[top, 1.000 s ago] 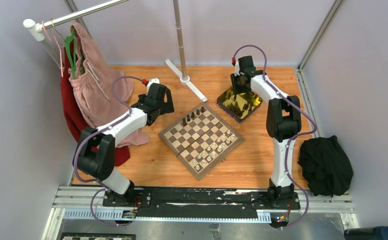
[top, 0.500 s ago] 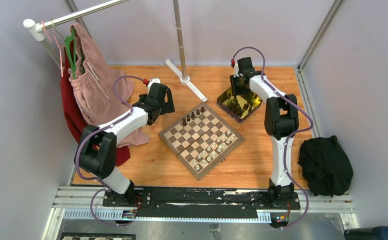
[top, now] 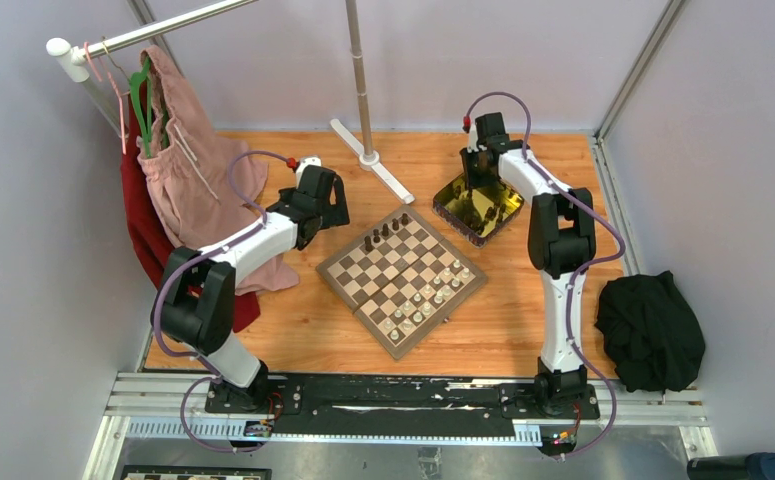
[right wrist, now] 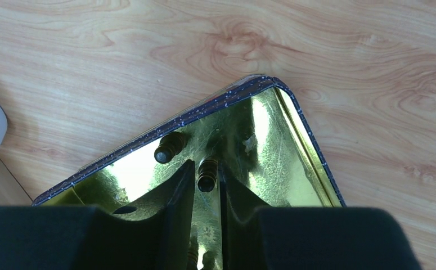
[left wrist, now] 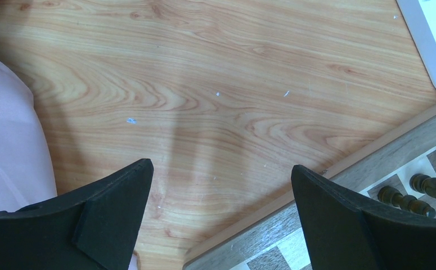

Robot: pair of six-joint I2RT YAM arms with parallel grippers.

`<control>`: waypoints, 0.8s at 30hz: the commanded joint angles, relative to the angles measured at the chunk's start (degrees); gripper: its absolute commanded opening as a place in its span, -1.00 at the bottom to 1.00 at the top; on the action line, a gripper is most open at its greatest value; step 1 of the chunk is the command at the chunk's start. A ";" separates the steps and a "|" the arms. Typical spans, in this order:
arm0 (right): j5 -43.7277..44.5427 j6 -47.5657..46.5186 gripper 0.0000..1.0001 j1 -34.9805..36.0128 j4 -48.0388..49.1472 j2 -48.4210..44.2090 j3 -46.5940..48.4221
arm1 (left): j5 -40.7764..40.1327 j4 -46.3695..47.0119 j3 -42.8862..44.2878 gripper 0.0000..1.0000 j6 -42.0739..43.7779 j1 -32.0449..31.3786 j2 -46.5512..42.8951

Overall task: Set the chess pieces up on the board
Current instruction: Pick up the chess piece from the storage box.

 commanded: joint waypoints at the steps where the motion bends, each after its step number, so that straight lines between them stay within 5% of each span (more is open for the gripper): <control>1: -1.29 0.84 -0.50 -1.00 -1.46 1.68 1.48 | -0.41 -0.19 1.47 1.00 0.02 0.20 0.85; 24: -1.00 0.80 -0.47 -1.16 -1.44 0.92 -0.55 | -0.31 -0.12 0.85 1.00 -0.24 0.14 0.22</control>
